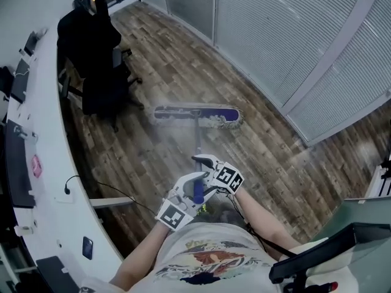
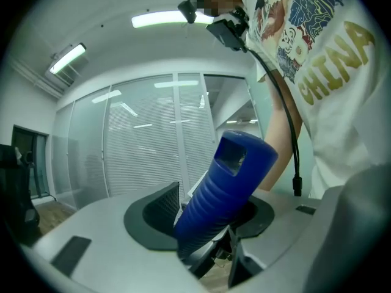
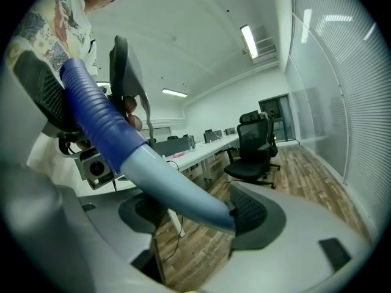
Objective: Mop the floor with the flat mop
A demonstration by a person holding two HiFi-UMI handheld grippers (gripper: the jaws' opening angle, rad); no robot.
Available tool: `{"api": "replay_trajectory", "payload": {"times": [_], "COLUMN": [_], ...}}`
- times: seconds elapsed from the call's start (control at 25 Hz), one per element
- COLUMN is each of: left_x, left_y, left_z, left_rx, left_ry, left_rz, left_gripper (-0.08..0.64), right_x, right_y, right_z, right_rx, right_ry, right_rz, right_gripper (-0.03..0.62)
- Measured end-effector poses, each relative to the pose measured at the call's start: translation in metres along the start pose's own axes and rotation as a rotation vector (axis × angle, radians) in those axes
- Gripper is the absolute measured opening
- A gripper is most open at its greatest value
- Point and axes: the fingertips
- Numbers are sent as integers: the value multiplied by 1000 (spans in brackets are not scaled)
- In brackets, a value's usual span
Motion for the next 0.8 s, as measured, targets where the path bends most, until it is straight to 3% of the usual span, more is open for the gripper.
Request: {"api": "replay_trajectory", "payload": {"times": [0.32,0.68,0.8], "left_x": [-105,-276,-331], "left_y": [45,156,197], "left_z": [-13,-58,-64], "left_rx": [38,-27,-13], "left_ry": [-21,-39,-58], "left_rz": [49,80,121], "left_gripper": [187,189,189], "right_x": [96,283,345], "right_y": [23,53,54], "right_z": [56,131,157], "right_rx": [86,55,54], "right_ry": [29,26,32], "right_rz": [16,38,50], "right_gripper": [278,281,282]}}
Point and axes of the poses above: the fingertips, and each gripper's own axes: y forward along the fingers, x to its right, z out of its top, and after that the axes turned 8 degrees about y, right-handed
